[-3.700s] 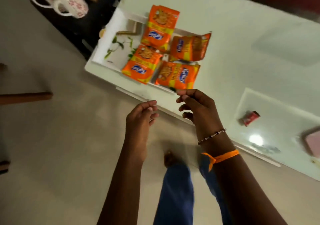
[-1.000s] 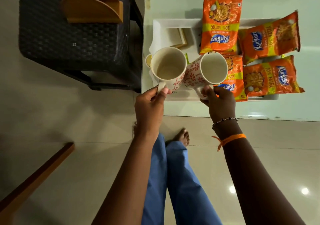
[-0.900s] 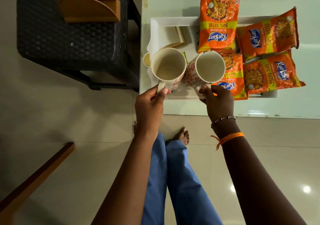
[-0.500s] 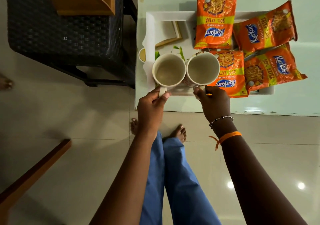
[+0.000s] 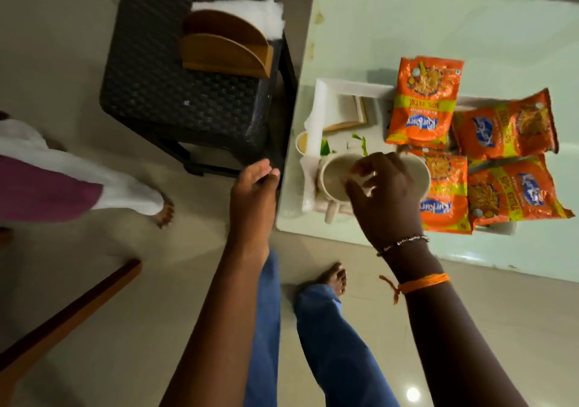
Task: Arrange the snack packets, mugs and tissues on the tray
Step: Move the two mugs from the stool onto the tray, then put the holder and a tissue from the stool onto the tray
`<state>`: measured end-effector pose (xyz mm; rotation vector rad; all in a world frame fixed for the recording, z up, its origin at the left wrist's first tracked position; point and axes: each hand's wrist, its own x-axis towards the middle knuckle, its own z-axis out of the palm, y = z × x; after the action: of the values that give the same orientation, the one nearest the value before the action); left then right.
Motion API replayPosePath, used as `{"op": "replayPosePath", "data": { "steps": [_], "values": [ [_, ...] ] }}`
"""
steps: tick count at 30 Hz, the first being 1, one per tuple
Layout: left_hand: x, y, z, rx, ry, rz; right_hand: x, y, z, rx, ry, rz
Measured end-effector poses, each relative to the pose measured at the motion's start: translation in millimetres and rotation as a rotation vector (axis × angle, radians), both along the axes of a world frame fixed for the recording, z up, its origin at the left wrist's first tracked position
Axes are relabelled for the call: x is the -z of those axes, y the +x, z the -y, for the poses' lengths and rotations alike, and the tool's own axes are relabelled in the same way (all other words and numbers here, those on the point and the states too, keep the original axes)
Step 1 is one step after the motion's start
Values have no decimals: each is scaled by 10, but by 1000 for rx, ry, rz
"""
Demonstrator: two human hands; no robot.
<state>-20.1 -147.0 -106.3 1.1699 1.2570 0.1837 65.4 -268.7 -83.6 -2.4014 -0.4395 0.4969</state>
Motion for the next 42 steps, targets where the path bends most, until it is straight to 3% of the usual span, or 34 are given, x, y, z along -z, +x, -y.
{"op": "replayPosePath", "data": {
  "steps": [9,13,19,30,36,42],
  "values": [
    [150,165,-1335,-53,88,42,105,407,-1580,-201,90,-3],
    [256,300,-1813,40,207,-34,272,669,-2114,-271,34,40],
    [348,444,-2171,169,193,-64,463,873,-2386,-282,-46,108],
    [123,321,-1764,155,254,99,137,719,-1691,-238,28,145],
    [5,345,-1150,432,240,153,23,796,-773,-210,23,70],
    [182,517,-593,526,243,106,158,1054,-157,-216,2,2]
  ]
}}
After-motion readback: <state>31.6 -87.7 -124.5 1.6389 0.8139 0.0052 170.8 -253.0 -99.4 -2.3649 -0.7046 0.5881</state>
